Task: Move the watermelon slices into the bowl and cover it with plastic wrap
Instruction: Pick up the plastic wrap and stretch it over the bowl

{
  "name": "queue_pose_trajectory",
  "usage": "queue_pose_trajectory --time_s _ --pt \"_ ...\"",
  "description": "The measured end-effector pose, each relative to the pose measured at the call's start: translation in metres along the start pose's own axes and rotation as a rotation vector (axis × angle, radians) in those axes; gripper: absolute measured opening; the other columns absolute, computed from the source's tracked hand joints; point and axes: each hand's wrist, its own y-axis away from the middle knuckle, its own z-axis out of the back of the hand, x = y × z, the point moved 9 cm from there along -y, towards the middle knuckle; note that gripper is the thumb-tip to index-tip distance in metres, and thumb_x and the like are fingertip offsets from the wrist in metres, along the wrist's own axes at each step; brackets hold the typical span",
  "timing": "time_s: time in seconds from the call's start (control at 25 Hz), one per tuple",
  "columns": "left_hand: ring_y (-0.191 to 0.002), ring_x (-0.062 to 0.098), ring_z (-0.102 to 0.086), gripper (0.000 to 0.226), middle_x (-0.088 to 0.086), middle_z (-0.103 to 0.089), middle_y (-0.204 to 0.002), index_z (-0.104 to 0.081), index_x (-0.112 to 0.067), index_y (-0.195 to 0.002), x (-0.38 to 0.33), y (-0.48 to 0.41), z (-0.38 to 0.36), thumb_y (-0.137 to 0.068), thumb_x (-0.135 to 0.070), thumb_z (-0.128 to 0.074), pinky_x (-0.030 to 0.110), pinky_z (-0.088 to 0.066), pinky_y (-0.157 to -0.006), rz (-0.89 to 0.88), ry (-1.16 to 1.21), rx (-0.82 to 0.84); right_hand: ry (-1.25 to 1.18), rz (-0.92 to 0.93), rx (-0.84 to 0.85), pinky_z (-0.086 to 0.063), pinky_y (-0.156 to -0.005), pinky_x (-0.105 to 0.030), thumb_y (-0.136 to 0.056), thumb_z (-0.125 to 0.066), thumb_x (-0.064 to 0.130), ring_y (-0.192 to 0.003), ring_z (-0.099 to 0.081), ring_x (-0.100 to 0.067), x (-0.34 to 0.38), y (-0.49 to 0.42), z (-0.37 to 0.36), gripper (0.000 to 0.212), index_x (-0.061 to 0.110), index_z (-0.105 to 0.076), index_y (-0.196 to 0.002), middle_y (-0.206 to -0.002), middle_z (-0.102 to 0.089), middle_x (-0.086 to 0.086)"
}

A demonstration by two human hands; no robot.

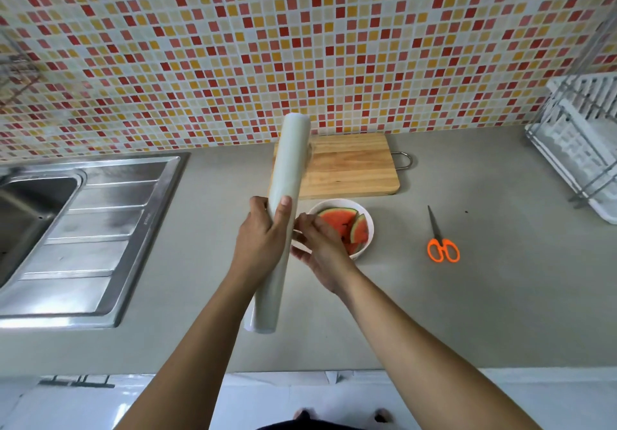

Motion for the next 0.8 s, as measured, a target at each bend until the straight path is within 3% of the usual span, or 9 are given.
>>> queue_pose_trajectory --time_s 0.08,0.2,0.32,0.44,0.52,0.6,0.68,0.8 --pt "-0.087 0.029 -0.060 0.046 0.007 -0.061 -0.094 -0.041 -0.016 -0.101 0.002 -0.001 0.001 -0.090 -0.060 -0.035 0.039 -0.047 -0.071 0.003 -0.021 -0.020 -0.010 0.018 -0.079 -0.053 -0.075 -0.031 -0.096 -0.046 0.028 -0.073 -0.060 -0.008 -0.002 0.001 0.003 0.017 0.020 -0.051 -0.083 -0.074 -0.056 0.003" --pt "-0.092 0.032 -0.058 0.052 0.010 -0.062 -0.097 -0.048 -0.011 -0.104 0.006 -0.008 -0.005 -0.090 -0.060 -0.038 0.037 -0.044 -0.074 0.029 -0.122 -0.042 0.060 0.066 -0.291 -0.048 -0.052 -0.020 -0.097 -0.043 0.027 -0.049 -0.049 -0.002 -0.003 0.005 0.020 0.019 0.020 -0.048 -0.080 -0.069 -0.045 0.001" --pt "-0.093 0.035 -0.055 0.056 0.015 -0.060 -0.095 -0.051 -0.007 -0.091 0.017 -0.014 -0.033 -0.090 -0.060 -0.035 0.035 -0.038 -0.073 0.128 -0.215 0.072 0.132 0.083 -0.438 -0.043 -0.045 -0.016 -0.098 -0.038 0.029 -0.049 -0.047 -0.004 -0.005 0.013 0.043 0.018 0.026 -0.048 -0.083 -0.075 -0.050 -0.001" --pt "-0.088 0.028 -0.053 0.059 0.010 -0.057 -0.099 -0.049 -0.006 -0.101 0.021 -0.011 -0.067 -0.089 -0.063 -0.036 0.033 -0.037 -0.073 0.235 -0.040 0.212 0.188 0.052 -0.511 -0.043 -0.047 -0.017 -0.098 -0.034 0.035 -0.057 -0.057 -0.002 -0.002 0.020 0.066 0.017 0.033 -0.050 -0.095 -0.075 -0.060 0.011" --pt "-0.085 0.024 -0.054 0.059 0.005 -0.056 -0.095 -0.048 -0.009 -0.103 0.014 -0.010 -0.081 -0.088 -0.065 -0.036 0.033 -0.038 -0.071 0.208 0.033 0.248 0.129 0.044 -0.485 -0.046 -0.053 -0.020 -0.099 -0.032 0.038 -0.057 -0.058 -0.001 0.001 0.021 0.076 0.024 0.031 -0.047 -0.116 -0.065 -0.060 0.014" --pt "-0.082 0.020 -0.055 0.058 0.001 -0.056 -0.089 -0.047 -0.011 -0.100 0.006 -0.012 -0.087 -0.087 -0.066 -0.036 0.034 -0.039 -0.069 0.168 0.061 0.265 0.002 0.053 -0.413 -0.052 -0.057 -0.024 -0.097 -0.033 0.045 -0.062 -0.062 -0.003 0.002 0.022 0.079 0.033 0.028 -0.044 -0.123 -0.068 -0.063 0.013" --pt "-0.081 0.017 -0.057 0.058 -0.003 -0.055 -0.085 -0.048 -0.013 -0.099 -0.001 -0.016 -0.087 -0.086 -0.068 -0.035 0.034 -0.042 -0.070 0.145 0.102 0.259 -0.073 0.031 -0.311 -0.055 -0.061 -0.027 -0.095 -0.035 0.050 -0.075 -0.065 -0.008 0.000 0.023 0.073 0.039 0.026 -0.052 -0.119 -0.082 -0.067 0.008" --pt "-0.080 0.013 -0.057 0.059 -0.006 -0.055 -0.085 -0.047 -0.016 -0.100 -0.009 -0.024 -0.079 -0.084 -0.071 -0.032 0.035 -0.045 -0.068 0.110 0.136 0.231 -0.066 -0.015 -0.195 -0.054 -0.063 -0.026 -0.094 -0.038 0.048 -0.072 -0.064 -0.005 -0.013 0.026 0.061 0.037 0.023 -0.060 -0.110 -0.074 -0.066 0.010"
